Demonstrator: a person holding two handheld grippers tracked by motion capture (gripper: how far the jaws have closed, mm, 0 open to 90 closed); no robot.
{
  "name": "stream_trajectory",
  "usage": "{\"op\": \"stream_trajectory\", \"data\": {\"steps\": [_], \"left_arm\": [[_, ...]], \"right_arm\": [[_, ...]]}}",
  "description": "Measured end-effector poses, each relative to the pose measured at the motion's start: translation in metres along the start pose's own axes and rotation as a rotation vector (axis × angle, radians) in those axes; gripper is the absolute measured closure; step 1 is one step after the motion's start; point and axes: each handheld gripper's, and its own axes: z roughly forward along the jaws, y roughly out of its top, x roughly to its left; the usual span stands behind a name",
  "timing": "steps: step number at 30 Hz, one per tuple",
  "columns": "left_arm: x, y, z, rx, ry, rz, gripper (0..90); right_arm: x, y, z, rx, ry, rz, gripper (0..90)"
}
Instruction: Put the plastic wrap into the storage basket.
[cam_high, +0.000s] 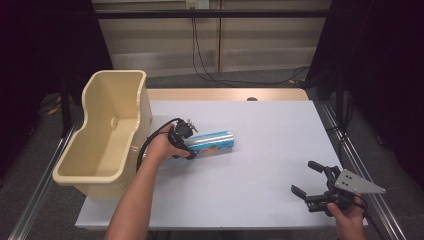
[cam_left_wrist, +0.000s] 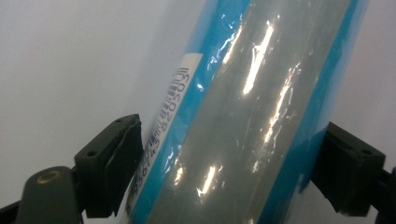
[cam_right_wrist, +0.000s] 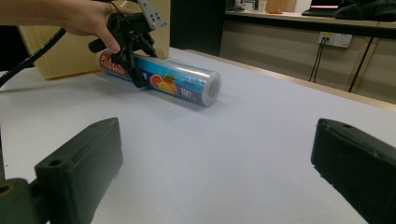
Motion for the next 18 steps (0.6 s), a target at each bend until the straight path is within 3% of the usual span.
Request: {"op": "stream_trajectory", "data": {"steps": [3, 8, 11, 14, 15, 17, 18], "left_arm": [[-0.001, 0.001, -0.001, 0.017, -0.007, 0.035, 21.1], [-0.004, 0.002, -0.001, 0.021, 0.004, 0.046, 22.1], [-0.007, 0.006, -0.003, 0.06, 0.013, 0.069, 23.3], [-0.011, 0.009, -0.005, 0.082, -0.009, 0.059, 26.4], [-0.015, 0.013, -0.007, 0.107, -0.026, 0.029, 27.4], [-0.017, 0.014, -0.007, 0.112, -0.037, 0.008, 28.3], [-0.018, 0.015, -0.009, 0.125, -0.051, -0.03, 29.6]], "right_arm": [[0.0, 0.0, 0.0, -0.001, 0.003, -0.001, 1.6], [0.0, 0.0, 0.0, 0.002, 0.005, -0.001, 1.6], [0.0, 0.0, 0.0, 0.0, 0.006, -0.002, 1.6], [0.0, 0.0, 0.001, 0.001, 0.009, 0.002, 1.6], [0.0, 0.0, 0.001, 0.002, 0.009, 0.001, 1.6], [0.0, 0.0, 0.001, 0.002, 0.01, 0.002, 1.6], [0.0, -0.001, 0.001, 0.003, 0.011, 0.002, 1.6]]}}
